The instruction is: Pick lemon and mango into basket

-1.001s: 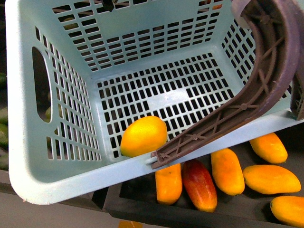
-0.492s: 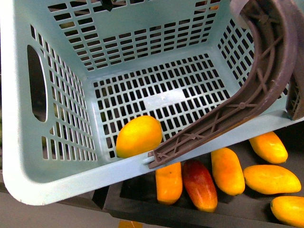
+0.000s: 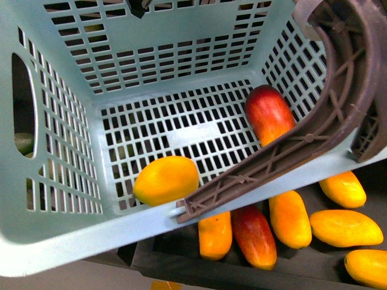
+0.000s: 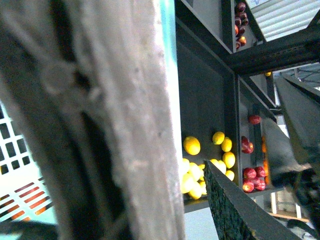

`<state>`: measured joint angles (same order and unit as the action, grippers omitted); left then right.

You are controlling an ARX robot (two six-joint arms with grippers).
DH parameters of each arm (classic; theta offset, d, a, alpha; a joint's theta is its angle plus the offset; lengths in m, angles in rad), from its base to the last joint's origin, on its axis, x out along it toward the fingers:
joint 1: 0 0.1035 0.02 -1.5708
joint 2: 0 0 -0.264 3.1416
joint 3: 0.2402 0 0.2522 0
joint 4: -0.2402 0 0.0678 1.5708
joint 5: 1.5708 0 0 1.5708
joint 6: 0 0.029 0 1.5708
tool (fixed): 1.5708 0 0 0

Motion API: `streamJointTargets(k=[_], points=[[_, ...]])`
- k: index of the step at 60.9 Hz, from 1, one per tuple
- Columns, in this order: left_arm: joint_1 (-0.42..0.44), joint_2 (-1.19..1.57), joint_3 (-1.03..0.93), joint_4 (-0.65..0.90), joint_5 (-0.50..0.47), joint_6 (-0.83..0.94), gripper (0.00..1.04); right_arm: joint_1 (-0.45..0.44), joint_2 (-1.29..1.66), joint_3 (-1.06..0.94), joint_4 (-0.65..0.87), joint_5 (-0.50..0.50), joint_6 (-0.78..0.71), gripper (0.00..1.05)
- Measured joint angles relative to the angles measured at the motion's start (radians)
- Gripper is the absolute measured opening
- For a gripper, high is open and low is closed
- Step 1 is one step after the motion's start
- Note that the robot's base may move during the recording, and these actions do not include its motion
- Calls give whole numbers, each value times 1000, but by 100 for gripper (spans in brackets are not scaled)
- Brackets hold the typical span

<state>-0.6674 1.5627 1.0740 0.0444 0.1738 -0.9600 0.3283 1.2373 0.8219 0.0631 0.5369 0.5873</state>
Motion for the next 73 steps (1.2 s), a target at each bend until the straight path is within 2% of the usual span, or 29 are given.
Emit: streamJointTargets(k=[3,9,11,13,20,35,45,49,54,73], points=[[0,0,0,0,-3,6,28,-32,-44,-34,17,-22,-26,94],[2,0,0,0,0,5,28,-101,-126,-187,322,-240,-251,79],[1,0,0,0,1,6,28,-116,-158,-263,436,-317,-357,70],[1,0,0,0,4,6,28,-127,-187,-325,495,-349,-449,61],[0,0,0,0,11,5,28,-163,-245,-431,533,-376,-533,42],[1,0,0,0,9,6,28,-216,-365,-576,552,-426,-572,2],[1,0,0,0,6,5,28,-240,-443,-644,546,-455,-581,2],[1,0,0,0,1,6,28,-289,-481,-670,533,-523,-581,2],[1,0,0,0,2,7,28,-321,-521,-694,516,-529,-581,2],[1,0,0,0,9,6,28,-325,-672,-757,429,-534,-581,2]])
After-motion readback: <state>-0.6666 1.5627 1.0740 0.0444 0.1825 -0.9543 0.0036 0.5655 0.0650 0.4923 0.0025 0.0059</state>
